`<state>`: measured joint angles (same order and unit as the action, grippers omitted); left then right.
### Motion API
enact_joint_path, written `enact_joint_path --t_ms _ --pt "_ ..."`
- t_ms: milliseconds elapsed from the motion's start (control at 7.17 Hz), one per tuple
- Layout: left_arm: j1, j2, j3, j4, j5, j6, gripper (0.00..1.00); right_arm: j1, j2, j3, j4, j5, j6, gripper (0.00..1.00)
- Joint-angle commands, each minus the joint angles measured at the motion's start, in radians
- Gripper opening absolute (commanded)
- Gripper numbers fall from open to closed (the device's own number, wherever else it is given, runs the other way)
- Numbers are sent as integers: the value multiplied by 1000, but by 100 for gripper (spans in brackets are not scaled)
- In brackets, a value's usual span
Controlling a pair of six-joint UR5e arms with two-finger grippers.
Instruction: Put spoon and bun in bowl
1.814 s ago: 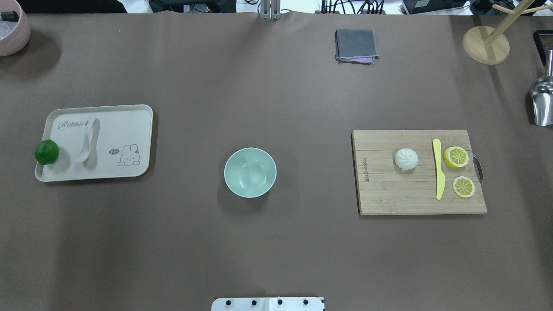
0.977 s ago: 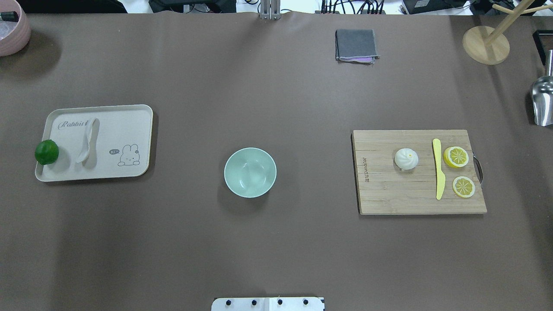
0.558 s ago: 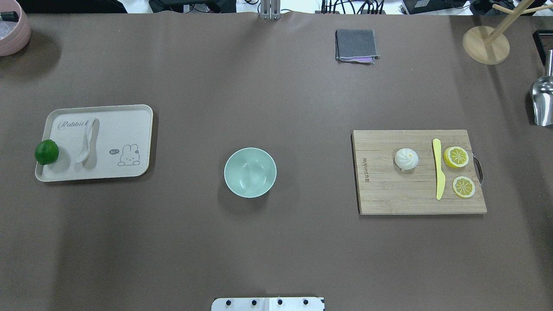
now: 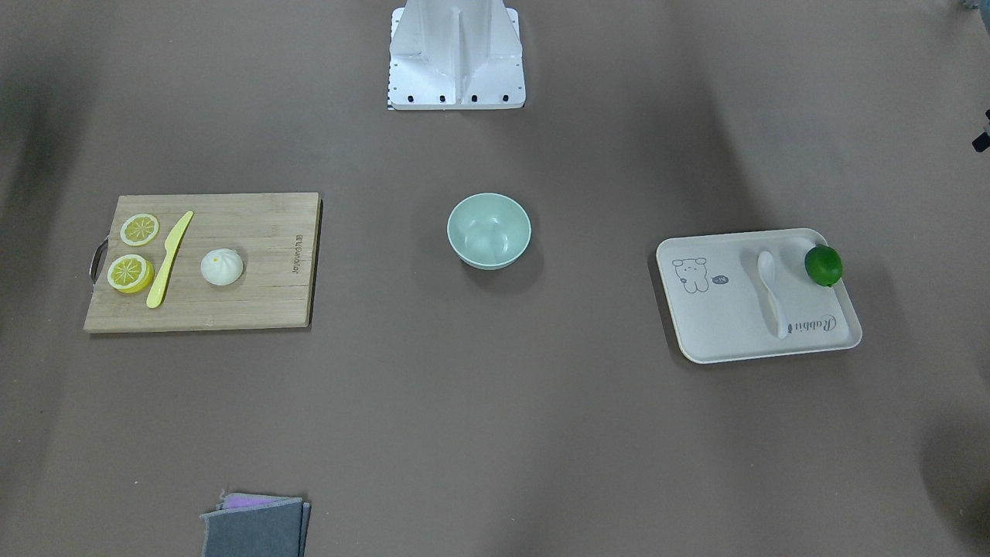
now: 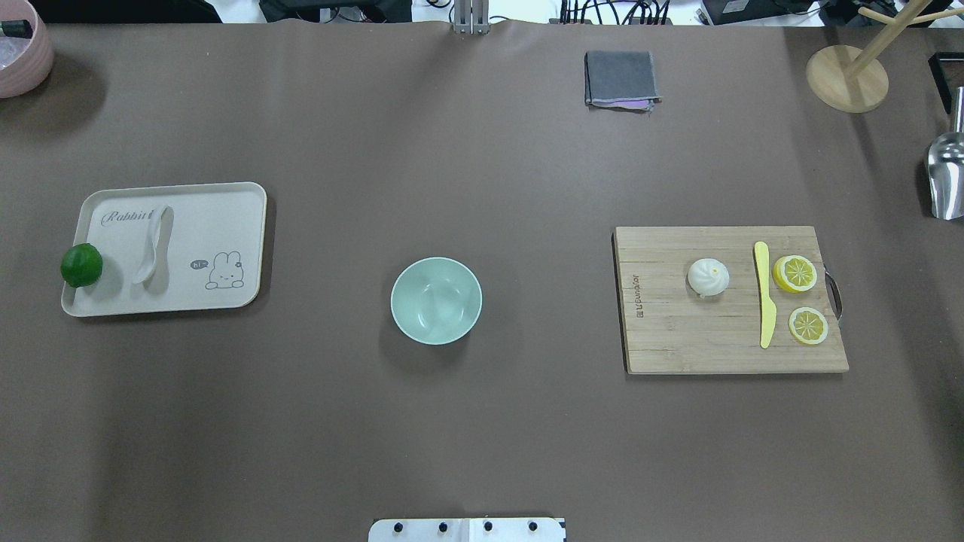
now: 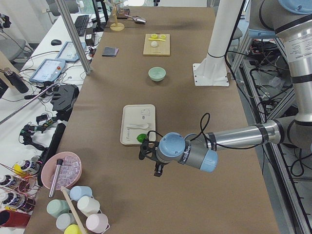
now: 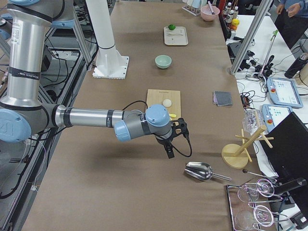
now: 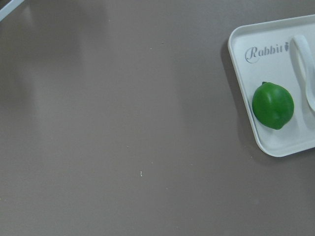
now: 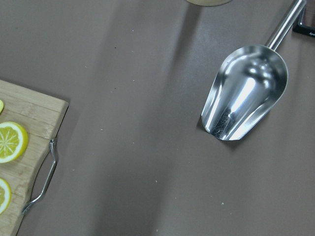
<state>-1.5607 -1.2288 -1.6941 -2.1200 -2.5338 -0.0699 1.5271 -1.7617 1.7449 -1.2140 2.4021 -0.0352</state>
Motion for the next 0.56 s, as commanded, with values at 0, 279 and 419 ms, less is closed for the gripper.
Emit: enact_joint_path --t_ms 0,279,419 --pt "-1 9 -1 -46 1 -48 98 1 -16 2 1 125 3 100" --pt "-1 12 -4 -98 1 -106 98 1 -16 7 1 135 6 100" --pt "1 32 2 -183 3 -122 98 -1 -16 8 1 134 6 100"
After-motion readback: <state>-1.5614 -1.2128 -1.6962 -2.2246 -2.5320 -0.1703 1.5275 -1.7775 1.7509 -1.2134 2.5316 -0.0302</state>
